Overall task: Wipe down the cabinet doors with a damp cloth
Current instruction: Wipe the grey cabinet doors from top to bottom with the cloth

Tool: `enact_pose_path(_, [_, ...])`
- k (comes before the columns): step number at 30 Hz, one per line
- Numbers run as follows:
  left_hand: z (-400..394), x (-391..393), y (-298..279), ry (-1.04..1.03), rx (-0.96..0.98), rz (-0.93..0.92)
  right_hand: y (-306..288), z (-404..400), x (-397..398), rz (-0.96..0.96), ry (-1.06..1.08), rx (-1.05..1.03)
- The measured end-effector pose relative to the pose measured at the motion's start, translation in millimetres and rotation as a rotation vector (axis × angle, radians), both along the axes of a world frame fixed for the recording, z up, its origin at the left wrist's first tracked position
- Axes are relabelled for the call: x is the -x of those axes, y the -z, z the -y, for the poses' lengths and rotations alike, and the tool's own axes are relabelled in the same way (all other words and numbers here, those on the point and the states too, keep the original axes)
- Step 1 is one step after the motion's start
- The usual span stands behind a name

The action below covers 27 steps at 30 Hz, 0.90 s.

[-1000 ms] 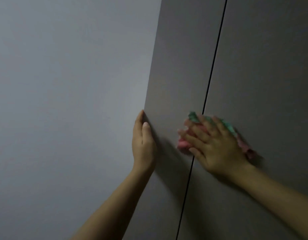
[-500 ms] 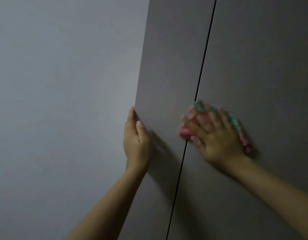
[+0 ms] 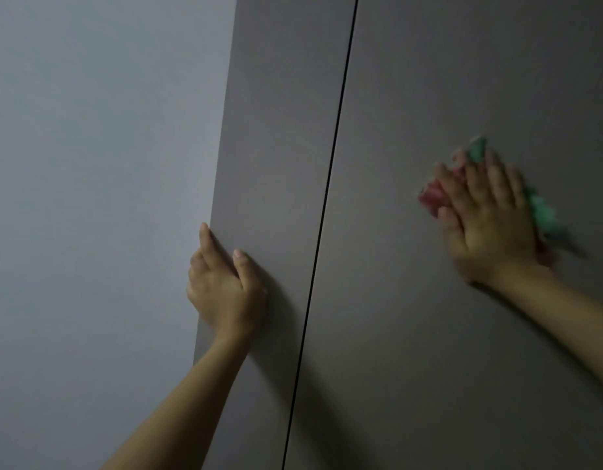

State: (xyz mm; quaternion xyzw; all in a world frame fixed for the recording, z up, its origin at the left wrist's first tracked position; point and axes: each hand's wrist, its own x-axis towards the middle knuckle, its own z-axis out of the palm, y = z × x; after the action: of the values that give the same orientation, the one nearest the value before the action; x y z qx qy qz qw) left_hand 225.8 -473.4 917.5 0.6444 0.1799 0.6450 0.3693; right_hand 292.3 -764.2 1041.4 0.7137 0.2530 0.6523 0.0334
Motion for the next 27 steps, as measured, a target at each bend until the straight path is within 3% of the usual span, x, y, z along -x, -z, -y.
enact_pose_path(2, [1.5,0.5,-3.1,-0.015,0.045,-0.006,-8.0,-26.4,1.4,0.019,0.006,-0.295])
enact_pose_path(3, [4.1,1.3,-7.1,-0.013,0.072,0.009,-0.6,-45.0,4.0,0.030,-0.017,-0.343])
enact_pose_path(4, [8.2,3.5,-12.9,-0.007,0.088,0.034,13.9,-61.0,6.1,0.031,-0.053,-0.270])
enact_pose_path(7, [32.7,7.6,-45.2,0.020,-0.033,0.139,61.1,-52.1,7.3,0.049,-0.109,0.306])
enact_pose_path(9, [56.6,5.3,-73.0,0.038,-0.140,0.179,48.0,-12.4,2.1,0.064,-0.088,0.425])
enact_pose_path(10, [69.2,3.4,-85.9,0.052,-0.181,0.188,33.0,4.5,-1.6,0.063,-0.055,0.359])
enact_pose_path(13, [101.1,-3.6,-114.9,0.099,-0.292,0.197,-27.9,30.6,-9.8,0.040,0.004,-0.105])
enact_pose_path(16, [118.0,-15.9,-142.4,0.123,-0.348,0.176,-43.5,-6.1,-7.7,0.069,-0.011,-0.447])
enact_pose_path(17, [122.4,-18.9,-153.1,0.111,-0.366,0.180,-35.9,-17.0,-6.8,0.077,-0.036,-0.395])
enact_pose_path(20, [129.0,-27.2,-179.1,0.052,-0.433,0.191,-12.2,3.0,-7.6,0.107,-0.035,0.125])
enact_pose_path(22, [125.7,-31.8,-182.9,0.000,-0.461,0.166,-29.1,42.1,-10.4,0.112,-0.001,0.245])
enact_pose_path(24, [124.5,-34.3,-180.7,-0.031,-0.477,0.172,-56.0,70.3,-17.4,0.095,0.040,-0.018])
enact_pose_path(27, [125.1,-33.6,-181.3,-0.039,-0.483,0.188,-86.6,46.0,-13.3,0.004,0.048,-0.632])
